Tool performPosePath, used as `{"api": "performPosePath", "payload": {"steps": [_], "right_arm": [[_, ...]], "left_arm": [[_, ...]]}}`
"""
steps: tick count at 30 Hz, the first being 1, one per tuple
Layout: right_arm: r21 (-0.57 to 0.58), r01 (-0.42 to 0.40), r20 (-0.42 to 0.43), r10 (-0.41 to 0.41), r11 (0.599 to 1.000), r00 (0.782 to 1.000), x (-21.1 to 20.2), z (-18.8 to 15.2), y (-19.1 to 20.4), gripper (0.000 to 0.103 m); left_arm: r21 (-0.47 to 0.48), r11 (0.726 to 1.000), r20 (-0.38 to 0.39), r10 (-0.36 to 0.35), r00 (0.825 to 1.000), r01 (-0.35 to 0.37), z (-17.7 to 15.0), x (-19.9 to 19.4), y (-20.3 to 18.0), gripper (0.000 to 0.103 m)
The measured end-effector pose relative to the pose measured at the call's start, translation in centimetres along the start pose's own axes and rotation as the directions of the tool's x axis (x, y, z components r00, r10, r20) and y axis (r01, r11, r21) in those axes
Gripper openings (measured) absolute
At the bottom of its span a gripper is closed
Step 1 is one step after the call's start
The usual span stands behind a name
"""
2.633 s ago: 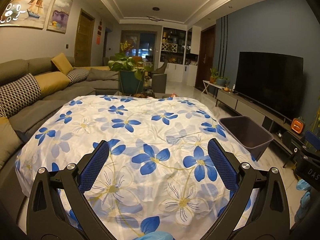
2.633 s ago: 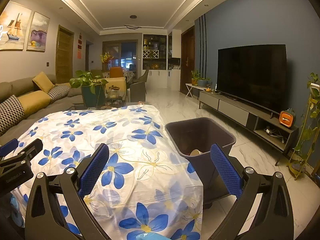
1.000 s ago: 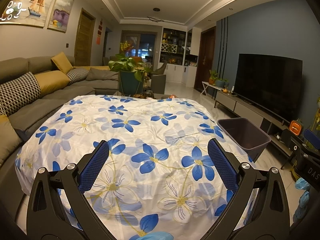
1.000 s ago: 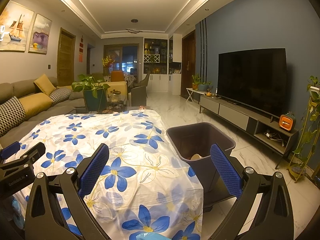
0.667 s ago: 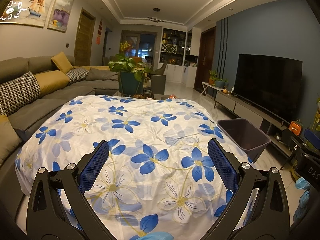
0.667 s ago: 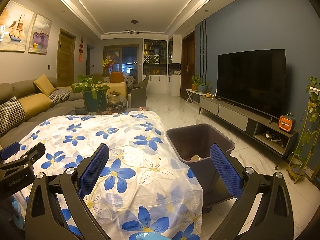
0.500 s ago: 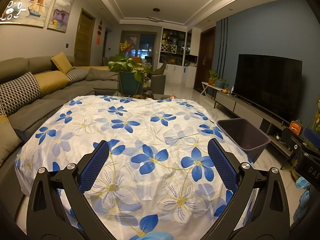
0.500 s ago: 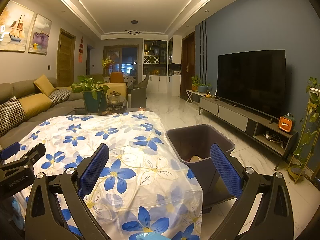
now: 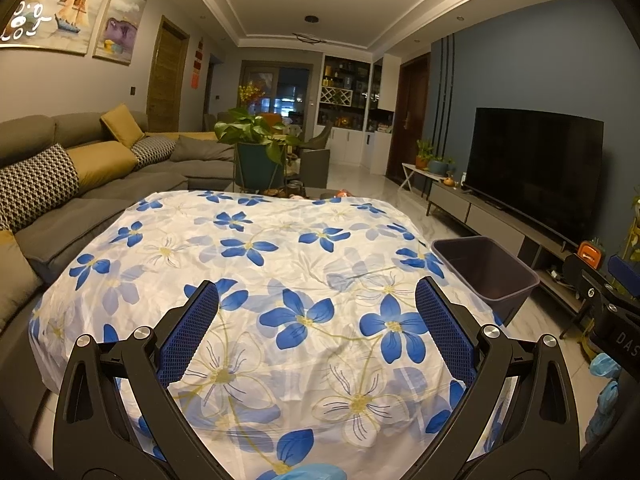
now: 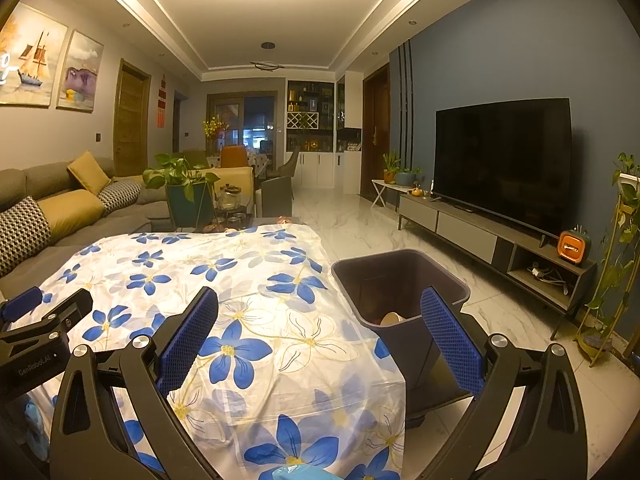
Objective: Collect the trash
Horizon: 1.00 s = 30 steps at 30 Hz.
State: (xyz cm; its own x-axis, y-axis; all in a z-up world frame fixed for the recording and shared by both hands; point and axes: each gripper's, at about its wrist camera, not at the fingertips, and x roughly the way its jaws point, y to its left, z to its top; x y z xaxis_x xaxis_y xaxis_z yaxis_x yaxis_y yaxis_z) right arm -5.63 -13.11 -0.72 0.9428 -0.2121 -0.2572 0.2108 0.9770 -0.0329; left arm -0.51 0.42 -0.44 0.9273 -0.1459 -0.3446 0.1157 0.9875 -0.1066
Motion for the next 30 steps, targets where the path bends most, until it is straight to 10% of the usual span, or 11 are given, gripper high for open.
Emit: {"api": "performPosePath", "payload": {"steps": [19, 30], "right_arm": [[0.002, 0.002, 0.000, -0.002, 1.000, 1.000, 0.03, -0.02, -0.08, 0.097], [0.004, 0.008, 0.003, -0.008, 1.000, 1.000, 0.04, 0.04, -0.10, 0.097]], "left_arm": [[0.003, 1.000, 0.002, -0.012, 1.000, 0.012, 0.21, 0.21, -0.15, 0.097], [0.037, 0.999, 0.009, -0.025, 1.000, 0.025, 0.00, 0.25, -0.26, 0.077]]}}
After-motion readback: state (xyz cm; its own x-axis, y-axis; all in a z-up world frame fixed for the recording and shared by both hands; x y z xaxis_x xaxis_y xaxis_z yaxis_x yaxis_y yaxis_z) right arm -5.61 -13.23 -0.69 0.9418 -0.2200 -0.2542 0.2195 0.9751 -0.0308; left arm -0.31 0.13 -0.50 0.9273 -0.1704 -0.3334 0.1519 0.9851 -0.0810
